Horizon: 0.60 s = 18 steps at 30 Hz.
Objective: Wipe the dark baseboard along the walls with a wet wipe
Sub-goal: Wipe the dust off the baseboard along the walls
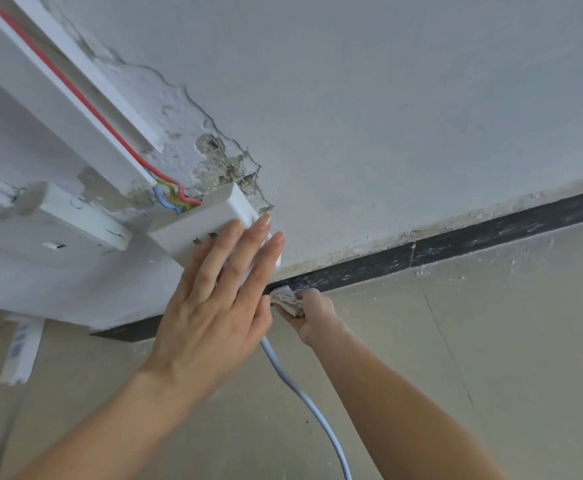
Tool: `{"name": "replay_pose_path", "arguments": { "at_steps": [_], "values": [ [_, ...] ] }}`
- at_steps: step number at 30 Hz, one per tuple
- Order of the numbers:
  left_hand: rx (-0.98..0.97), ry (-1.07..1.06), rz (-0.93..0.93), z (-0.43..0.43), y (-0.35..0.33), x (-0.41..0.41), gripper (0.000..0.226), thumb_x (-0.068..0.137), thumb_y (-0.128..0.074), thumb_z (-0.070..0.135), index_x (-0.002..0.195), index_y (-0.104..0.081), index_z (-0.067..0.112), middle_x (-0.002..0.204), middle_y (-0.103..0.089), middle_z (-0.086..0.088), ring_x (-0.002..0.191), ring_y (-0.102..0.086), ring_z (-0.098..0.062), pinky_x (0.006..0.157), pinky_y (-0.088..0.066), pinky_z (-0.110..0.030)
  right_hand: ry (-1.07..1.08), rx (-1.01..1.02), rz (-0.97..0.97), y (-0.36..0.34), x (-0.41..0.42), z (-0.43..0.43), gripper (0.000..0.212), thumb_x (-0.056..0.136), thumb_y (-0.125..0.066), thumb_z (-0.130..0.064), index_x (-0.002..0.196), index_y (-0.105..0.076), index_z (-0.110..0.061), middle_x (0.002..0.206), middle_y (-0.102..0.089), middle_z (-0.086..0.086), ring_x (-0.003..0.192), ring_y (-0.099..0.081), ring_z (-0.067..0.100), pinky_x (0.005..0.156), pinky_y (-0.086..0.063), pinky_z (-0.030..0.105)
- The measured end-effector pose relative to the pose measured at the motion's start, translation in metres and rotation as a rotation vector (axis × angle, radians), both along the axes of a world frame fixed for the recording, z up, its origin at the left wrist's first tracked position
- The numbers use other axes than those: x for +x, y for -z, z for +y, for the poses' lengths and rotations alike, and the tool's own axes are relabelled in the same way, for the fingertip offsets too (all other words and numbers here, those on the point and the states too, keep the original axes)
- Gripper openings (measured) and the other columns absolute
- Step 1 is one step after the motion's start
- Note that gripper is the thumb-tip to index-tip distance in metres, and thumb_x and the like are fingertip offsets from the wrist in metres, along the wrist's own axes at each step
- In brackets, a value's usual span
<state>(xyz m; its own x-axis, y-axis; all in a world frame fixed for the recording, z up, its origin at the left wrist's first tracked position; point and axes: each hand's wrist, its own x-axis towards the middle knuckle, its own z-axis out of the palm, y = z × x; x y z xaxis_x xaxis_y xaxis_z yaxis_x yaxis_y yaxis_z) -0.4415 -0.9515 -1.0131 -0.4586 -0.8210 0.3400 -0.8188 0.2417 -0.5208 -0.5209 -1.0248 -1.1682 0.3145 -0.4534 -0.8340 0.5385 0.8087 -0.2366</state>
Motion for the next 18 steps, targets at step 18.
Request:
{"name": "replay_pose_path", "arguments": {
  "at_steps": [18],
  "values": [
    [0.068,0.061,0.046,0.005,-0.002,0.007,0.059,0.091,-0.047,0.028,0.144,-0.035,0.007,0.153,-0.023,-0.011,0.142,-0.016,-0.029,0.115,-0.023,-0.043,-0.256,-0.109,0.020,0.019,0.034,0.006,0.022,0.096,-0.038,0.002,0.081,-0.047,-0.012,0.090,-0.051,0.005,0.065,-0.052,0.016,0.065,-0.056,0.035]
  ]
}}
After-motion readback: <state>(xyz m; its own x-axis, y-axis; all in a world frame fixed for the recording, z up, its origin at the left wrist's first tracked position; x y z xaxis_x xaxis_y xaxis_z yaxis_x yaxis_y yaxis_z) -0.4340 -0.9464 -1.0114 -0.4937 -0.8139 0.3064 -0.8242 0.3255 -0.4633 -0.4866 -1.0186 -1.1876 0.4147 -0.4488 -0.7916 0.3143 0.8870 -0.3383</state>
